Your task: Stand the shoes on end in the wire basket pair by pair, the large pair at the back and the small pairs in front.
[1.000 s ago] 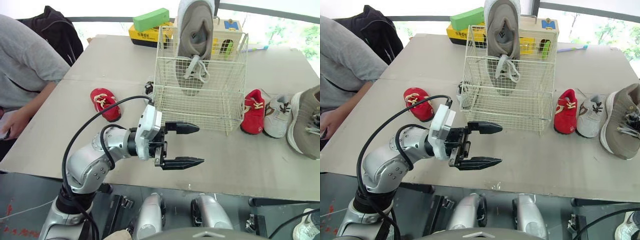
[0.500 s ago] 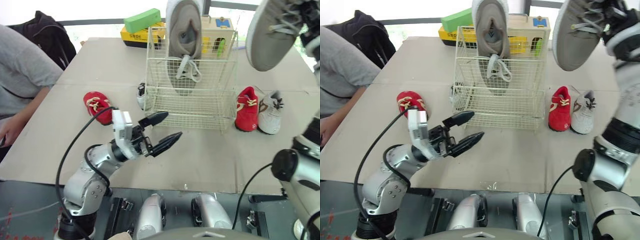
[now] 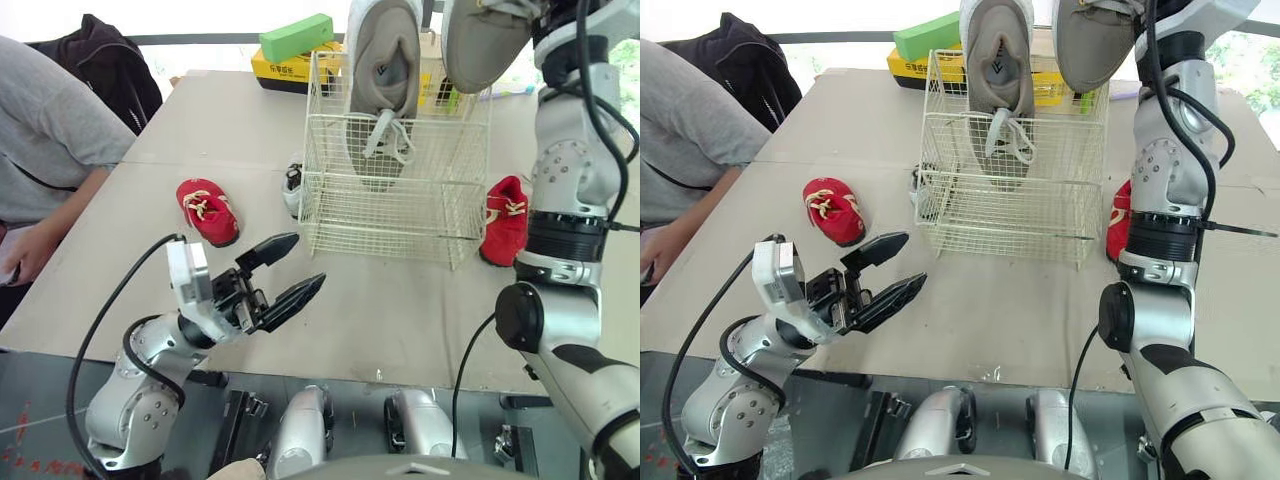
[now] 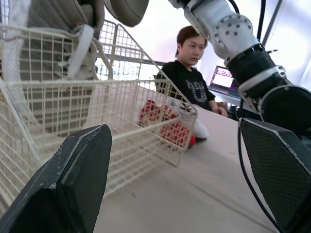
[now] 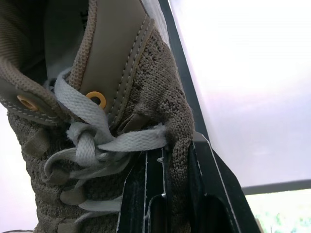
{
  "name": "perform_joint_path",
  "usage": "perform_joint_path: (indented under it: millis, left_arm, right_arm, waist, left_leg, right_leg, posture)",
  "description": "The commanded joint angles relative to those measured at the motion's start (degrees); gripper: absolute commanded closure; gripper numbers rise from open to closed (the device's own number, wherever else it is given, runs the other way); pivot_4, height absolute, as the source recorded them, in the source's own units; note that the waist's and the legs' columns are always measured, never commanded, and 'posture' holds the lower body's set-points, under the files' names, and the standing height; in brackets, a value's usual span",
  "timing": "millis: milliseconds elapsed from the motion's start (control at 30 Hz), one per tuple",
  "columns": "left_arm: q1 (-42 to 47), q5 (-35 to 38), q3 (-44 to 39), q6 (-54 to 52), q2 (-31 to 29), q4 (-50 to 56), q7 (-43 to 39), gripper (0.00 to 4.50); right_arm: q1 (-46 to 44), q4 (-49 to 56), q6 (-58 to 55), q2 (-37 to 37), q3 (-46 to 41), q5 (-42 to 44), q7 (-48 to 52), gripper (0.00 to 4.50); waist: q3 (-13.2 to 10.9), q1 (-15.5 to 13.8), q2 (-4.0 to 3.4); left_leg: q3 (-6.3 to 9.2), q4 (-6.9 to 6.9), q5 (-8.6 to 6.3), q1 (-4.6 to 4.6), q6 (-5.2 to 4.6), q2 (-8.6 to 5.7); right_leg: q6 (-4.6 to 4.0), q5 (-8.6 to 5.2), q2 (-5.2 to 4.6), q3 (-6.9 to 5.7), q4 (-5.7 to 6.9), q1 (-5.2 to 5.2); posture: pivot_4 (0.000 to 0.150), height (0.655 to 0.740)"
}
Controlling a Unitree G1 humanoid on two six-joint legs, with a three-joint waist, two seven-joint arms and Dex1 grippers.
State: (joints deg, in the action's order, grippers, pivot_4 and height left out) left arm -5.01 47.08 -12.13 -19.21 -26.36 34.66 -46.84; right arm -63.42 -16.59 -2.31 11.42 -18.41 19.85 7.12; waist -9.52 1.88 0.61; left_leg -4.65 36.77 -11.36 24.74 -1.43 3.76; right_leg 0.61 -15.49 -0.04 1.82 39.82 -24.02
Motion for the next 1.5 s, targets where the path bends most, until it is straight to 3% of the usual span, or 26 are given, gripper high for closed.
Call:
perform_joint_path:
  millis: [33, 233, 400, 800, 967, 1167, 1333, 1500]
  left_arm:
    - [2.1, 1.4, 1.4, -1.8, -0.3, 7.0, 5.6, 0.0]
    - [2.1, 1.8, 0.5, -1.7, -0.9, 7.0, 7.7, 0.0]
    - [0.7, 1.8, -2.3, -0.4, -0.7, 4.6, 8.0, 0.0]
    - [3.0, 2.0, -1.5, -1.3, -3.1, 2.0, 7.1, 0.0]
    - [1.8, 1.8, -1.7, -0.6, -3.0, 1.6, 5.8, 0.0]
    - [0.7, 2.3, -2.7, -0.6, -3.3, 2.0, 5.3, 0.0]
    - [-0.2, 2.4, -3.0, -0.5, -3.4, 2.2, 5.1, 0.0]
    - [0.3, 2.5, -2.8, -0.8, -3.4, 2.0, 5.2, 0.0]
  right_arm:
    - [-1.0, -6.4, 8.6, 0.3, 1.4, -2.3, 3.3, 4.42]
    - [7.0, -13.1, 15.6, -1.2, 3.1, -3.3, 7.6, 4.42]
    - [15.5, -6.9, 12.3, -1.7, 4.8, -2.4, 8.6, 4.42]
    - [18.4, 0.0, 5.1, 3.1, 11.3, -10.0, 7.7, 4.42]
    - [17.7, 2.3, -1.8, 0.7, 9.4, -5.9, 5.7, 4.42]
    - [18.5, 12.4, -16.0, -4.4, 7.3, -0.9, -2.6, 4.42]
    - [19.3, 19.3, -25.2, -6.3, 8.9, -2.3, -8.1, 4.42]
    - [21.5, 22.3, -27.5, -6.9, 10.7, -3.4, -8.5, 4.42]
  waist:
    - [0.0, 0.2, 0.01]
    - [0.2, 0.5, 0.27]
    - [1.0, 0.5, 1.34]
    - [0.9, 0.3, 1.21]
    - [0.9, 0.5, 1.21]
    - [0.9, 0.5, 1.21]
    - [0.9, 0.5, 1.19]
    - [0.9, 0.6, 1.19]
  left_leg:
    - [0.0, 0.0, 0.0, 0.0, 0.0, 0.0]
    - [0.03, -0.03, 0.0, -0.2, 0.01, 0.18]
    - [-0.02, -0.32, -0.01, -1.2, 0.03, 0.29]
    - [-0.35, -0.42, 0.01, -0.87, 0.06, 0.33]
    - [-0.44, -0.46, 0.0, -0.88, 0.06, 0.36]
    - [-0.48, -0.5, 0.0, -0.88, 0.06, 0.4]
    - [-0.52, -0.72, 0.0, -0.87, 0.06, 0.4]
    - [-0.56, -0.94, 0.0, -0.83, 0.06, 0.4]
  right_leg:
    - [0.0, 0.0, 0.0, 0.01, 0.0, 0.0]
    - [0.0, 0.0, 0.01, -0.01, -0.01, 0.18]
    - [-0.08, -0.05, -0.11, 0.02, -0.19, 1.01]
    - [-0.18, 0.04, -0.16, 0.26, -0.23, 0.6]
    - [-0.16, 0.04, -0.12, 0.34, -0.28, 0.55]
    - [-0.16, 0.04, -0.13, 0.37, -0.28, 0.49]
    - [-0.17, 0.03, -0.13, 0.4, -0.34, 0.39]
    - [-0.15, 0.04, -0.12, 0.41, -0.68, 0.38]
  posture:
    - [0.15, 0.74]
    - [0.15, 0.74]
    - [0.15, 0.74]
    - [0.15, 0.74]
    - [0.15, 0.74]
    - [0.15, 0.74]
    - [0.15, 0.74]
    - [0.15, 0.74]
